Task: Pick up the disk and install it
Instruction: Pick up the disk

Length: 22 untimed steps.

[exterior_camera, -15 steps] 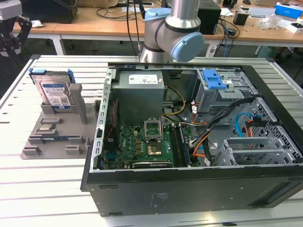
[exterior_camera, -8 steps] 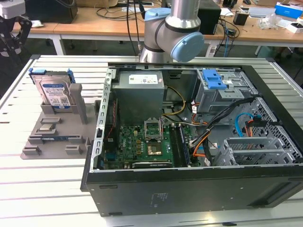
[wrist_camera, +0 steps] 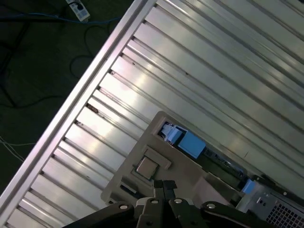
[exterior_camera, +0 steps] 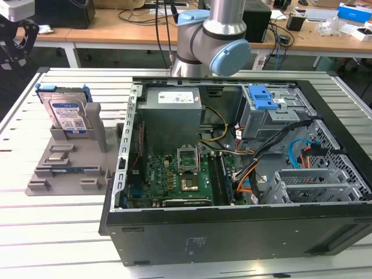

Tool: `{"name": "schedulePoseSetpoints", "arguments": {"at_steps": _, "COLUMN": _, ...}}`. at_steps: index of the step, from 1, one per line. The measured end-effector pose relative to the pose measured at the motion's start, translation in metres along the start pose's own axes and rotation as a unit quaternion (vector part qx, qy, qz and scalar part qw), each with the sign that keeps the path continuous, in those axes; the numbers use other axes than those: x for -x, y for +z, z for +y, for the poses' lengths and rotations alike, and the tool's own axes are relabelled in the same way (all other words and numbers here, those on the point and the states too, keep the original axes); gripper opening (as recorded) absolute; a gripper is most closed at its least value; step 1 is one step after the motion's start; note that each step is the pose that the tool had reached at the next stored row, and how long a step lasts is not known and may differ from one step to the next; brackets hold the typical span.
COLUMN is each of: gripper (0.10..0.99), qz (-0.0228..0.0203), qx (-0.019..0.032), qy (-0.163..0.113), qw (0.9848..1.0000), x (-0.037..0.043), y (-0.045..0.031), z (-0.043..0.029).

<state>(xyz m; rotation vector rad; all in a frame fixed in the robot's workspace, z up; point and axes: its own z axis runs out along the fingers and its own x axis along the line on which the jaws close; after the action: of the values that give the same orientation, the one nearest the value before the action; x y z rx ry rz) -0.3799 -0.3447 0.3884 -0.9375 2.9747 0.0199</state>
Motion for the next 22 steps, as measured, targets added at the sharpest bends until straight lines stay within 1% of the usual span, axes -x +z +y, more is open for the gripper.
{"name": "schedulePoseSetpoints", "arguments": {"at_steps": 2, "gripper": 0.106, "qz": 0.0001, "qx": 0.0003, "qy": -0.011, "qw": 0.9999, "x": 0.0000, "y": 0.0000, "z": 0.0000}}
{"name": "schedulePoseSetpoints", "arguments": {"at_steps": 3, "gripper": 0.106, "qz": 0.0001, "qx": 0.0006, "qy": -0.022, "qw": 0.9998, "x": 0.0000, "y": 0.0000, "z": 0.0000}}
{"name": "schedulePoseSetpoints", "arguments": {"at_steps": 6, "gripper": 0.106, "qz": 0.0002, "qx": 0.0009, "qy": -0.038, "qw": 0.9993, "x": 0.0000, "y": 0.0000, "z": 0.0000}}
{"name": "schedulePoseSetpoints", "arguments": {"at_steps": 10, "gripper": 0.106, "qz": 0.0004, "qx": 0.0016, "qy": -0.064, "qw": 0.9980, "x": 0.0000, "y": 0.0000, "z": 0.0000}}
{"name": "schedulePoseSetpoints", "arguments": {"at_steps": 11, "gripper": 0.106, "qz": 0.0004, "qx": 0.0019, "qy": -0.073, "qw": 0.9973, "x": 0.0000, "y": 0.0000, "z": 0.0000}}
{"name": "schedulePoseSetpoints", "arguments": {"at_steps": 13, "gripper": 0.106, "qz": 0.0004, "qx": 0.0021, "qy": -0.082, "qw": 0.9966, "x": 0.0000, "y": 0.0000, "z": 0.0000}}
{"name": "schedulePoseSetpoints", "arguments": {"at_steps": 15, "gripper": 0.106, "qz": 0.0005, "qx": 0.0024, "qy": -0.096, "qw": 0.9954, "x": 0.0000, "y": 0.0000, "z": 0.0000}}
{"name": "schedulePoseSetpoints", "arguments": {"at_steps": 19, "gripper": 0.106, "qz": 0.0006, "qx": 0.0028, "qy": -0.112, "qw": 0.9936, "x": 0.0000, "y": 0.0000, "z": 0.0000}}
{"name": "schedulePoseSetpoints", "arguments": {"at_steps": 21, "gripper": 0.106, "qz": 0.0007, "qx": 0.0032, "qy": -0.126, "qw": 0.9921, "x": 0.0000, "y": 0.0000, "z": 0.0000}}
{"name": "schedulePoseSetpoints", "arguments": {"at_steps": 22, "gripper": 0.106, "qz": 0.0007, "qx": 0.0034, "qy": -0.135, "qw": 0.9908, "x": 0.0000, "y": 0.0000, "z": 0.0000}}
